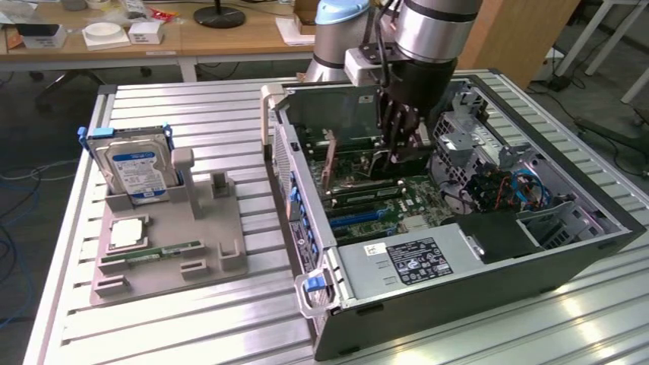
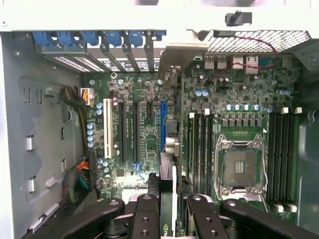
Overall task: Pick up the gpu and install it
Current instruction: 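Insert the gpu into the slot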
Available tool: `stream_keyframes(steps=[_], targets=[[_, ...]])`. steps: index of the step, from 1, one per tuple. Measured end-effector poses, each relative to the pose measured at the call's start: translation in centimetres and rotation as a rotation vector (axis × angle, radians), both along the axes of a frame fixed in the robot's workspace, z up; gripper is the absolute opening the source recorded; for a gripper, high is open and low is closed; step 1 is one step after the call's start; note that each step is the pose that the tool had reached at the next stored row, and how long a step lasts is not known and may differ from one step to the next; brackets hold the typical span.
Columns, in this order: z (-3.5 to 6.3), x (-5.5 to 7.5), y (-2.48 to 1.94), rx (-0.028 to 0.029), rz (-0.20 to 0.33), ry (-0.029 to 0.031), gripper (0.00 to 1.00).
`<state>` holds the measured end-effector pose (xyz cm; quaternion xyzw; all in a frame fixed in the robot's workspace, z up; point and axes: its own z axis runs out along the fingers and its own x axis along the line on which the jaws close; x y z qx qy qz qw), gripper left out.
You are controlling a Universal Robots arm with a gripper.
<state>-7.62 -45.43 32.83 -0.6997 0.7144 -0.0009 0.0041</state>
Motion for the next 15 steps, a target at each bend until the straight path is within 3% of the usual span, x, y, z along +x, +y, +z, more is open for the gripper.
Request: stream_keyframes(steps=[15], targets=[[-1.81, -1.0, -0.52, 0.0, 0.0, 0.0003, 0.26]])
